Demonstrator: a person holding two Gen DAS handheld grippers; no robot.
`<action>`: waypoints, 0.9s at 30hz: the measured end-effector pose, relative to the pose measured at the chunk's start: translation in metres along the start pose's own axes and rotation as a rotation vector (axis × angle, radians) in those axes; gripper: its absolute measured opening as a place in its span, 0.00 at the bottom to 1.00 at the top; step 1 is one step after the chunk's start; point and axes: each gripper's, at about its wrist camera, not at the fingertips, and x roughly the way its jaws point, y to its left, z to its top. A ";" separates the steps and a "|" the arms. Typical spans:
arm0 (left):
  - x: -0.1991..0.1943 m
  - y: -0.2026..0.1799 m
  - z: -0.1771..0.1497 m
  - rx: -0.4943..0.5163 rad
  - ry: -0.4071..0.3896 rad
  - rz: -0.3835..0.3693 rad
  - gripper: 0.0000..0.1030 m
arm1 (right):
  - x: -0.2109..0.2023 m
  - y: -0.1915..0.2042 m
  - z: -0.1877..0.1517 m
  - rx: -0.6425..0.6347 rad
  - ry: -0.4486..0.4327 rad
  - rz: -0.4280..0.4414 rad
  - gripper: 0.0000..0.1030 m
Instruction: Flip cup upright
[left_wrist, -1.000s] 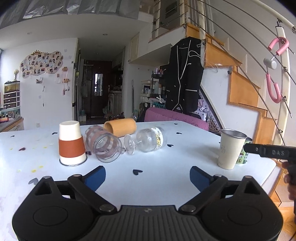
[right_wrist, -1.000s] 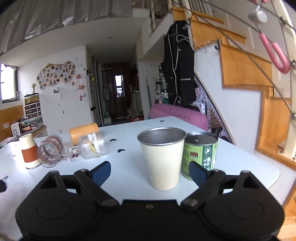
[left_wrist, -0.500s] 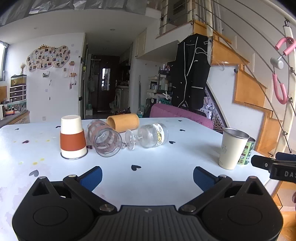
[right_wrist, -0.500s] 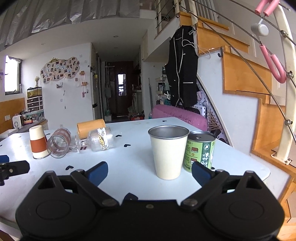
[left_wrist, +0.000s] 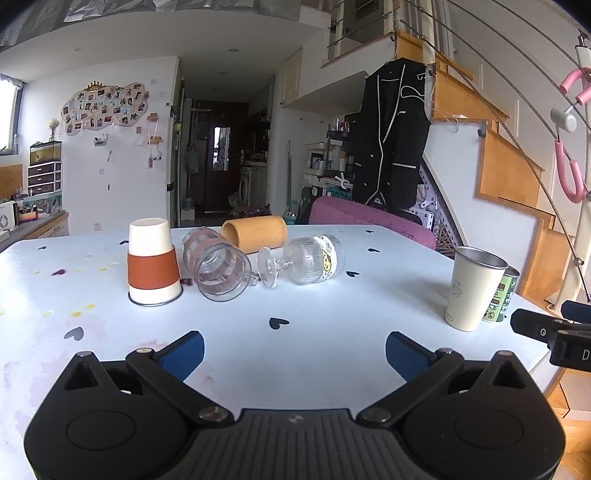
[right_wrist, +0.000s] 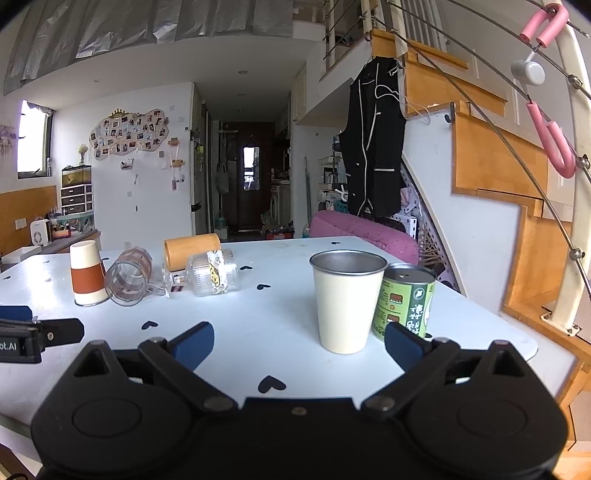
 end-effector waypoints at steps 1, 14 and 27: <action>0.000 0.000 0.000 0.001 0.000 0.001 1.00 | 0.000 0.000 0.000 -0.001 0.001 0.000 0.97; 0.000 0.000 0.001 0.002 0.000 0.002 1.00 | -0.001 0.002 -0.001 -0.011 0.006 0.000 0.97; 0.000 -0.001 0.001 0.002 0.001 0.003 1.00 | -0.001 0.002 -0.002 -0.011 0.008 -0.003 0.97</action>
